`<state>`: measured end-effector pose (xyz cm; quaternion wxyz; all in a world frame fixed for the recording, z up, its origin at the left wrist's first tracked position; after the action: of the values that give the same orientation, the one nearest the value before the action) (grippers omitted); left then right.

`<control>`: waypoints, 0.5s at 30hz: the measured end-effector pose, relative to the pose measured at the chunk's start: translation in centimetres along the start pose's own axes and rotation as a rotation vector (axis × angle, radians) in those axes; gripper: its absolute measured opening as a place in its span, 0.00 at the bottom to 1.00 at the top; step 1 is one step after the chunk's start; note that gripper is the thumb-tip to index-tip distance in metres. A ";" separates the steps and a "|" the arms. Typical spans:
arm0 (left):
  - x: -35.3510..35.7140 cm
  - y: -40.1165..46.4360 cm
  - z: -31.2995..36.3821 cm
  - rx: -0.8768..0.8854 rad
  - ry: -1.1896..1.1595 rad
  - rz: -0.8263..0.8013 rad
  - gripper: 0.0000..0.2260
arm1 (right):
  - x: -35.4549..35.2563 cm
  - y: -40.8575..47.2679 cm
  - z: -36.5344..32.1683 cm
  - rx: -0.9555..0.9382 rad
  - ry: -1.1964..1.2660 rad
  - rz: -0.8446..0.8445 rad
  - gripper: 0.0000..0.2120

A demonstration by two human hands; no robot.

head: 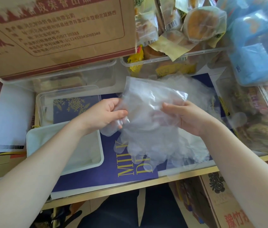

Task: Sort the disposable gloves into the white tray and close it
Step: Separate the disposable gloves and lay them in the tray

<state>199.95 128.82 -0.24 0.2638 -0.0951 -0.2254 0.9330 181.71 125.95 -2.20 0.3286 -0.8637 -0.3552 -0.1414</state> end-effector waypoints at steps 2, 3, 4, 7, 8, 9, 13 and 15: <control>0.0 -0.2 -0.3 -0.001 -0.051 -0.039 0.06 | 0.3 -0.4 0.4 0.064 -0.061 -0.006 0.08; 0.0 -0.3 -0.7 -0.007 -0.079 -0.074 0.05 | 0.1 -0.5 0.5 0.060 -0.073 0.022 0.09; 0.0 -0.4 -1.2 -0.034 -0.119 -0.103 0.04 | -0.1 -0.6 0.3 0.038 -0.071 0.057 0.10; -0.4 -0.7 -2.5 -0.126 0.013 -0.159 0.08 | -0.6 -1.2 -0.7 -0.049 -0.074 0.108 0.11; -0.4 -0.8 -2.5 -0.147 0.086 -0.173 0.12 | -0.6 -1.3 -0.9 -0.058 -0.074 0.098 0.11; -0.4 -0.7 -2.4 -0.158 0.143 -0.178 0.17 | -0.4 -1.4 -0.9 -0.053 -0.082 0.077 0.11; 0.5 0.2 -1.6 -0.151 0.075 -0.129 0.13 | 1.3 -0.7 -0.1 0.002 -0.159 0.011 0.11; 0.3 0.9 -1.4 -0.121 0.093 0.003 0.05 | 1.8 -0.2 0.4 0.001 -0.147 0.021 0.11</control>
<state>199.70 128.84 -1.95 0.2662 -0.1544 -0.2689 0.9127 182.82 127.23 -1.52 0.3034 -0.8753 -0.3692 -0.0739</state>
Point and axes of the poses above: each hand's wrist, its own y-axis towards the middle knuckle, its own x-axis out of the palm, z = x × y, the point moved 8 cm from there along y, towards the middle knuckle, and after that the axes turned 14 degrees about -z, right-handed, at the moved point
